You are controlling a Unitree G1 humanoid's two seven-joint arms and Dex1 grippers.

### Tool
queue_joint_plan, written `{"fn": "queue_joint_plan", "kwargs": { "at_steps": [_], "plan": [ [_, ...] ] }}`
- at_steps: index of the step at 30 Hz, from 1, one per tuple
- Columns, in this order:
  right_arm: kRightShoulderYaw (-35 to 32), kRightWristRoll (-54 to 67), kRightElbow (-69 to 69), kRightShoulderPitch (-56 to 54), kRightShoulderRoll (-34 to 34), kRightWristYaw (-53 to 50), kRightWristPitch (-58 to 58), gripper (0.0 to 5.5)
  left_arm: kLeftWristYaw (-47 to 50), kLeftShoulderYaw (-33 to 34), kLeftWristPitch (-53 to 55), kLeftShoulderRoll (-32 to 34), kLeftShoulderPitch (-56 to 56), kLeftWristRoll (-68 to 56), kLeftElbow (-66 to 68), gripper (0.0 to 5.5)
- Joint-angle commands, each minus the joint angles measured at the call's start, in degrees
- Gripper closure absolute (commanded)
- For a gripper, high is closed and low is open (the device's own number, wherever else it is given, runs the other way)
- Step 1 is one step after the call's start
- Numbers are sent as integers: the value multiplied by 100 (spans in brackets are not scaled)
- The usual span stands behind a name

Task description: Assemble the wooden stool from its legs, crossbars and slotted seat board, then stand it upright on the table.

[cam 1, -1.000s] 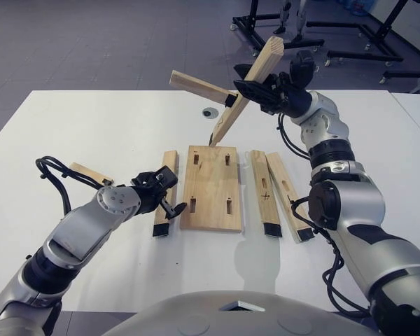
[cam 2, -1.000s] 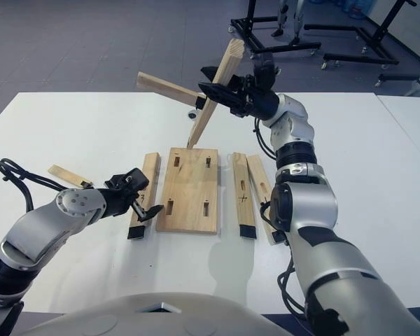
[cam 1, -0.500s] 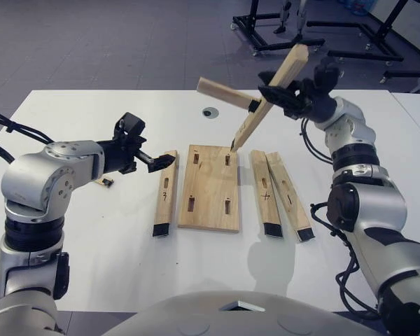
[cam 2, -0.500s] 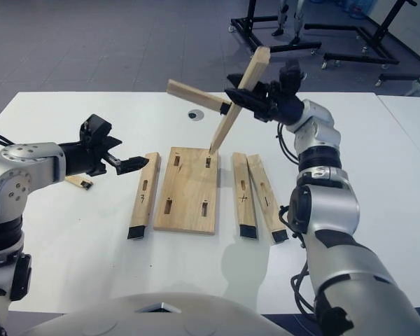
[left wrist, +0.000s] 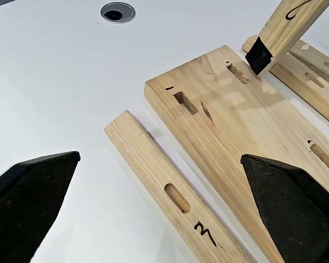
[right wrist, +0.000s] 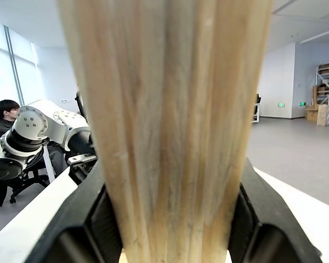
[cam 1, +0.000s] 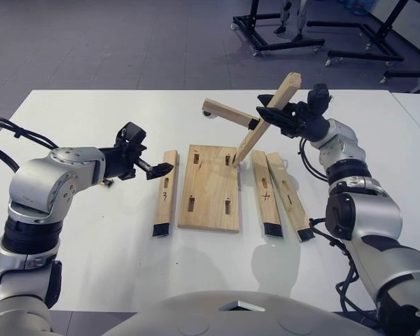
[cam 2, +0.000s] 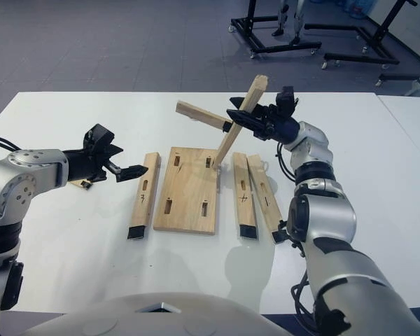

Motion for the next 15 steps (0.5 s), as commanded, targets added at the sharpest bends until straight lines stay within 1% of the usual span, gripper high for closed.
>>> {"fn": "queue_joint_plan", "kwargs": {
  "at_steps": [1, 15],
  "plan": [
    [-50, -89, 102, -273, 79, -42, -183, 345, 39, -7, 17, -25, 48, -32, -101, 10],
    [-89, -270, 202, 19, 280, 12, -457, 345, 36, -194, -42, -43, 68, -24, -46, 10]
  ]
}}
